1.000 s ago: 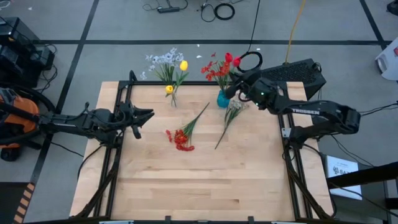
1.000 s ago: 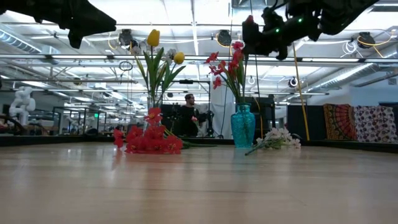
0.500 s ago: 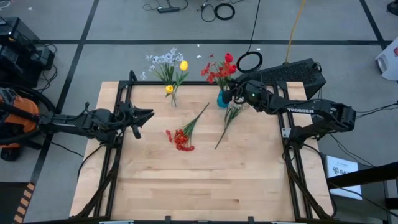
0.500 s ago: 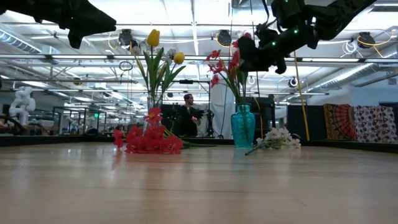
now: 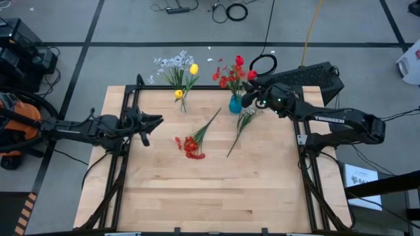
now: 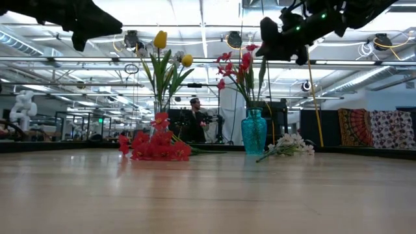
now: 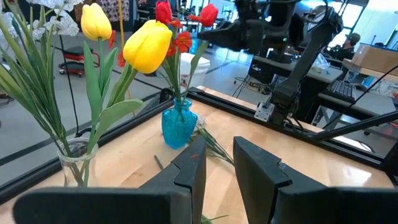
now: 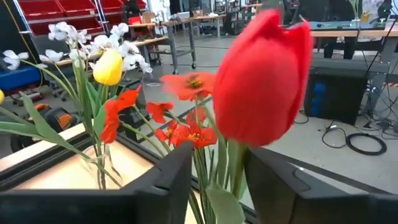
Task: Sort flowers into vase by color
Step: Put the red flower into the blue vase, then put the white flower into the transparent vase
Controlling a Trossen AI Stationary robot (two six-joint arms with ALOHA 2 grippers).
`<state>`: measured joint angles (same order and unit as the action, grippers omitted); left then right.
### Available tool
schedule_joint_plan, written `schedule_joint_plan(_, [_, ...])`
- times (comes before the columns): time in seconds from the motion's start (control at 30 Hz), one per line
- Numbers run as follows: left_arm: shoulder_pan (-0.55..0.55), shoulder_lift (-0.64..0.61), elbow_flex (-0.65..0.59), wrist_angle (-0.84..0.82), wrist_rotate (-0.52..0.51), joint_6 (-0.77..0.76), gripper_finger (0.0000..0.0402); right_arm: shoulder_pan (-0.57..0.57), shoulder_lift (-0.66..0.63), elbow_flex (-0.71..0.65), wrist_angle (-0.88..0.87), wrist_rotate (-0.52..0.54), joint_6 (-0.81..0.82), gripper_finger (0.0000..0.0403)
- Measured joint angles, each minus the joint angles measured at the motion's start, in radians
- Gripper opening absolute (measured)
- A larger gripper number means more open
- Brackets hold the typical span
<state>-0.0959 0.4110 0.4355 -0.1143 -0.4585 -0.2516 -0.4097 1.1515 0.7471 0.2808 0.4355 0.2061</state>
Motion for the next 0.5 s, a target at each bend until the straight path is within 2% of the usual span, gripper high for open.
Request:
schedule_joint_plan(0.23, [0.0,0.058,0.0,0.008,-0.016,-0.005,0.0086,0.019,-0.087,0.0,-0.184,-0.024,0.12,0.0164])
schedule_joint_plan(0.5, [0.0,0.178,0.0,0.135,-0.022,-0.006,0.0086,0.06,-0.171,0.0,-0.425,-0.024,0.25,0.0143])
